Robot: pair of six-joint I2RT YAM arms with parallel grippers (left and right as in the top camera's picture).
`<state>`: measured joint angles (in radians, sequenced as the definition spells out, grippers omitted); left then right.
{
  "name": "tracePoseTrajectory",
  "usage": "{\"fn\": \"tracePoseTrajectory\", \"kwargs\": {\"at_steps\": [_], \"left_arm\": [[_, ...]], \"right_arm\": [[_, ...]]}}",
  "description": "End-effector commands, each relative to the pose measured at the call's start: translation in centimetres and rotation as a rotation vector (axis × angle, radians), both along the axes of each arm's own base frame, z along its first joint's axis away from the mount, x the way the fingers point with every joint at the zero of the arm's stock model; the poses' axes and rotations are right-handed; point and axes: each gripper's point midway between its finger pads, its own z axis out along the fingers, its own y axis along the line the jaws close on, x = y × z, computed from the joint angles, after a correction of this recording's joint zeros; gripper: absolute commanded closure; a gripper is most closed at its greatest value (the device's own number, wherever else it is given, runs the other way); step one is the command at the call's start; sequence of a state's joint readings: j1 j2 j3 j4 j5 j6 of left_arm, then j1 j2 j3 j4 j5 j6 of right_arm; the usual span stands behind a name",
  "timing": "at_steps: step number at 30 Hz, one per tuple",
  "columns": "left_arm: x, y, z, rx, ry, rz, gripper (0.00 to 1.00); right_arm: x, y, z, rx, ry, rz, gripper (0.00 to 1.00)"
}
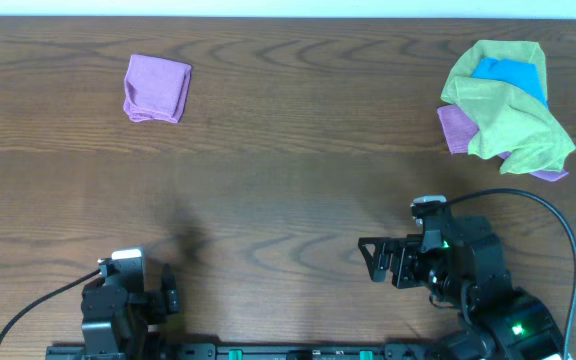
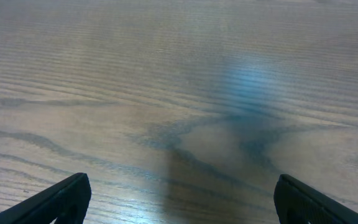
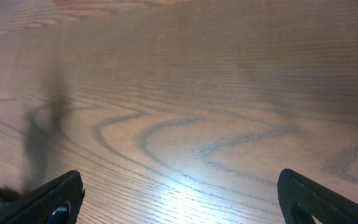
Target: Fold the cloth
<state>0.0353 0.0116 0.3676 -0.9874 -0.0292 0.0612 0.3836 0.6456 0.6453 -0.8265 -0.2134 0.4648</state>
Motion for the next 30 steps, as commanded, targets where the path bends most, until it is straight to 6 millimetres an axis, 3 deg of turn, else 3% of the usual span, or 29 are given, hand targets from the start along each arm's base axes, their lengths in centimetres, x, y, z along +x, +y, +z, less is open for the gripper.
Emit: {"fn": "tracePoseTrajectory", "kwargs": {"at_steps": [1,18,23,30], "left_arm": [[-0.2,-0.2,-0.4,0.013,0.014,-0.023,0.05],[-0.2,-0.2,-0.4,0.013,0.014,-0.023,0.05],[-0.2,-0.2,-0.4,0.013,0.014,-0.023,0.05],[-0.2,-0.2,-0.4,0.013,0.014,-0.023,0.05]], "right_arm": [[0.0,-0.1,0.1,0.013,0.006,-0.016,0.01],[0.4,-0.8,-0.1,-0.021,-0.007,-0.045,0.01],[2.0,-4.5,0.0,-0.175,-0.087,-0.201,0.01],[1.9,-7.9,0.1,-0.355,-0.218,-0.185,0.01]]}}
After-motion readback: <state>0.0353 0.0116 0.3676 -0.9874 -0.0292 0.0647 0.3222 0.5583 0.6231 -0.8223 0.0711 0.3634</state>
